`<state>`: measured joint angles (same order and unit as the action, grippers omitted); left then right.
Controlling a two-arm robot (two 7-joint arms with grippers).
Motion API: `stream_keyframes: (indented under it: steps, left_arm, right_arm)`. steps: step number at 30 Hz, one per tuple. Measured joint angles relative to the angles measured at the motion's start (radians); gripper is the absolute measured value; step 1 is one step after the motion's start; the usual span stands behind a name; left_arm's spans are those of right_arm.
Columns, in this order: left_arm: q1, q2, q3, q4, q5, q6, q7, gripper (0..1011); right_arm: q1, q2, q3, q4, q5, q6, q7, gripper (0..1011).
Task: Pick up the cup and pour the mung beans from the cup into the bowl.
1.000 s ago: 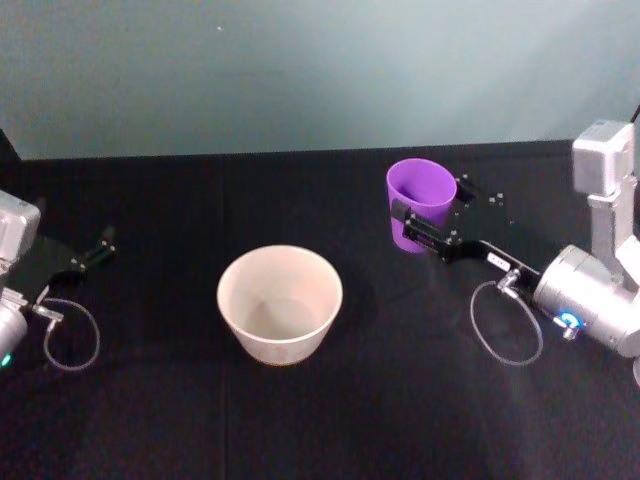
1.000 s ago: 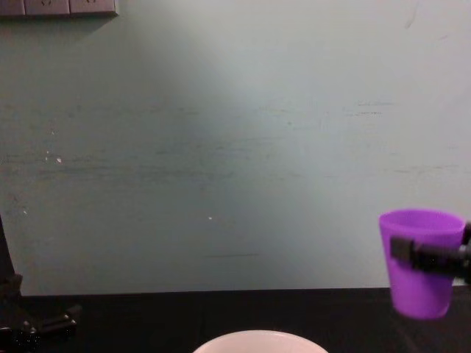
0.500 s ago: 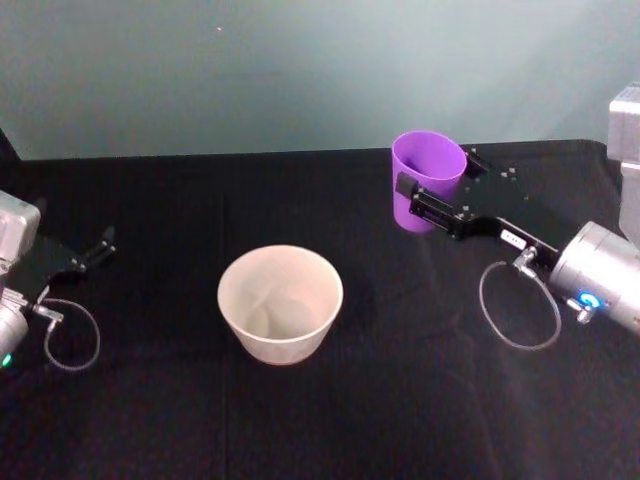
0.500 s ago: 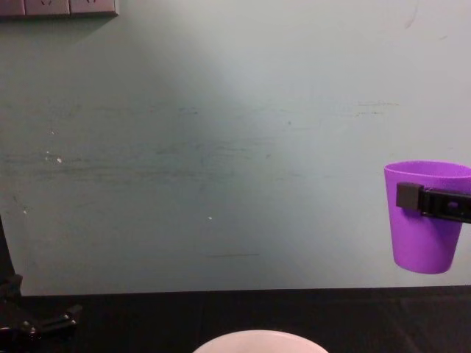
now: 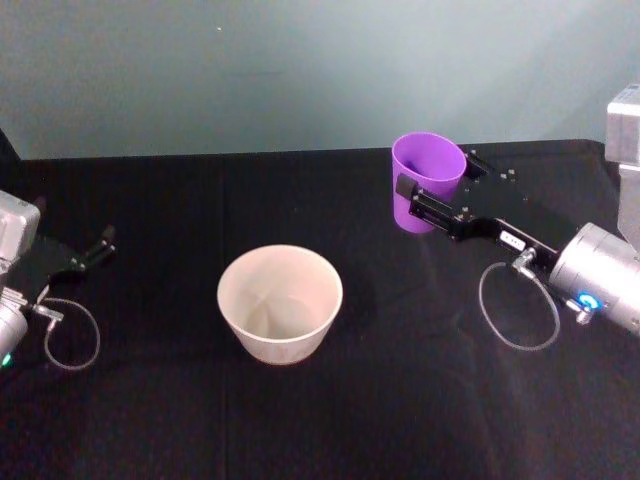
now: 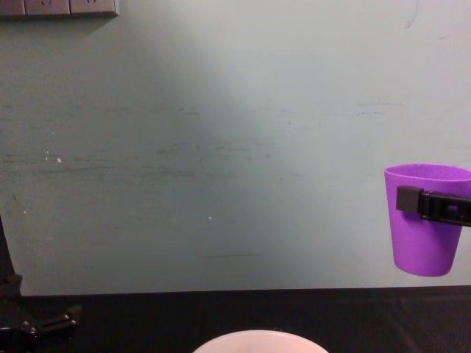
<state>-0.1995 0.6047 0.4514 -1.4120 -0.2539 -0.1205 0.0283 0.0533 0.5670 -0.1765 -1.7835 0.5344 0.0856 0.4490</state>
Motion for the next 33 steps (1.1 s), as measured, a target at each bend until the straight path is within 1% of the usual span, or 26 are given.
stream_keyframes:
  steps: [33]
  left_arm:
    - [0.0, 0.0, 0.0, 0.0, 0.0, 0.0, 0.0, 1000]
  right_arm:
    - [0.0, -0.002, 0.0, 0.002, -0.003, -0.001, 0.0, 739]
